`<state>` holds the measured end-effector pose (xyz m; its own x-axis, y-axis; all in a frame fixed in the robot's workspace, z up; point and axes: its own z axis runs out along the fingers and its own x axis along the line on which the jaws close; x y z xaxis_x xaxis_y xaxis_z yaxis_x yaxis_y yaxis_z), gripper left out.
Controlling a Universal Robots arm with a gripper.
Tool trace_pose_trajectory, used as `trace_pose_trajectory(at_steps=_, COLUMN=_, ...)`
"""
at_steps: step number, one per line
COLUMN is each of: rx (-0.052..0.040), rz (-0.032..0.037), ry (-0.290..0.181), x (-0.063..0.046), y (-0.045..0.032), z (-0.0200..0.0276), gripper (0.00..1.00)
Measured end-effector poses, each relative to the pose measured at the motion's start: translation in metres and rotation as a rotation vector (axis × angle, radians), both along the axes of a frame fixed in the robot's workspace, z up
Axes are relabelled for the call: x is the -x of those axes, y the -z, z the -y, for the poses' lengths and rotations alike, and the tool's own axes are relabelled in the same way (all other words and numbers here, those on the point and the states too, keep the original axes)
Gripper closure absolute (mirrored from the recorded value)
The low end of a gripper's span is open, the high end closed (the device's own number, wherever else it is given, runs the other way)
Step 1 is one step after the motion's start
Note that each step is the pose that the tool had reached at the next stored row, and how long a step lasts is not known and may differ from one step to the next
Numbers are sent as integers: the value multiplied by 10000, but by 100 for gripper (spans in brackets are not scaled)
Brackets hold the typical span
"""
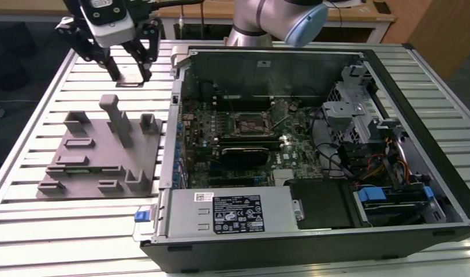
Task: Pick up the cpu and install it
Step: 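Pick up the cpu and move it towards the insertion slot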
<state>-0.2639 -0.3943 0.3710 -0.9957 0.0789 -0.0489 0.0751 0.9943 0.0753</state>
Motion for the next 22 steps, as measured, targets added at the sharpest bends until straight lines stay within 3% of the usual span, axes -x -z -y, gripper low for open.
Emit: trace_pose_trajectory(at_steps=22, rx=0, rz=-9, ry=1, x=-764, y=0, z=-1, gripper=46)
